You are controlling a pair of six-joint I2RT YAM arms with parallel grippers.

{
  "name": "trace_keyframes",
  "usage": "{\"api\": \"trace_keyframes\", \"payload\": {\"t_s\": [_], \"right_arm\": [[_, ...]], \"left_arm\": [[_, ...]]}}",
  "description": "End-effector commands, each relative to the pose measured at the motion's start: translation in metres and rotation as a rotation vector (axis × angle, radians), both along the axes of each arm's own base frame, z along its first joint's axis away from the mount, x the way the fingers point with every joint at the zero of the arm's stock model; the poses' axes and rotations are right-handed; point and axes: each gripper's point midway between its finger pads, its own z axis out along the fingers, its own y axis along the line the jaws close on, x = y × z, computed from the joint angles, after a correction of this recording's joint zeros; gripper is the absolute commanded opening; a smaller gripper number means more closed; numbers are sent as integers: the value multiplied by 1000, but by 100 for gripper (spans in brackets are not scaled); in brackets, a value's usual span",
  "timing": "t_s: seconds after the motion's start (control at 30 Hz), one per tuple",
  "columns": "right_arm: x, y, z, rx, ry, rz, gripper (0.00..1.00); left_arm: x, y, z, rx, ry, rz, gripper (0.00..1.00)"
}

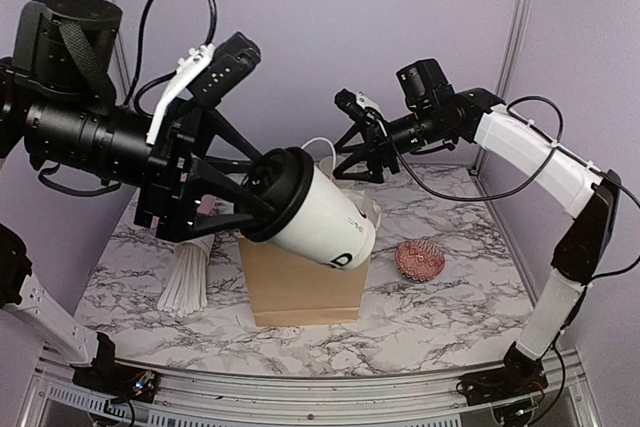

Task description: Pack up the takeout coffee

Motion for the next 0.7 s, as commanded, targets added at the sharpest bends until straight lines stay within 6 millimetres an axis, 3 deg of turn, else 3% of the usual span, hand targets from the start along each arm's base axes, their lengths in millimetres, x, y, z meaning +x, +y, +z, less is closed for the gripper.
{"api": "trace_keyframes", "payload": {"t_s": [0.0, 0.1, 0.23, 0.3, 0.43, 0.53, 0.67], "right_arm": [[-12, 32, 8, 18, 86, 81, 77], [-15, 48, 2, 3, 112, 94, 64], [-11, 48, 3, -10, 91, 58, 24], [-13, 42, 9, -11, 61, 45, 10], [-29, 30, 30, 16, 18, 52, 2], [-48, 20, 40, 39, 19, 74, 0], [-81, 7, 39, 66, 58, 149, 0]], "left_arm": [[43, 41, -6, 70, -82, 240, 67], [65, 61, -11, 102, -105, 351, 66], [89, 87, -10, 111, -137, 497, 65], [99, 98, -12, 119, -143, 558, 65], [108, 94, -29, 170, -134, 588, 64], [106, 74, -51, 229, -108, 533, 64], [103, 46, -87, 315, -66, 467, 62]]}}
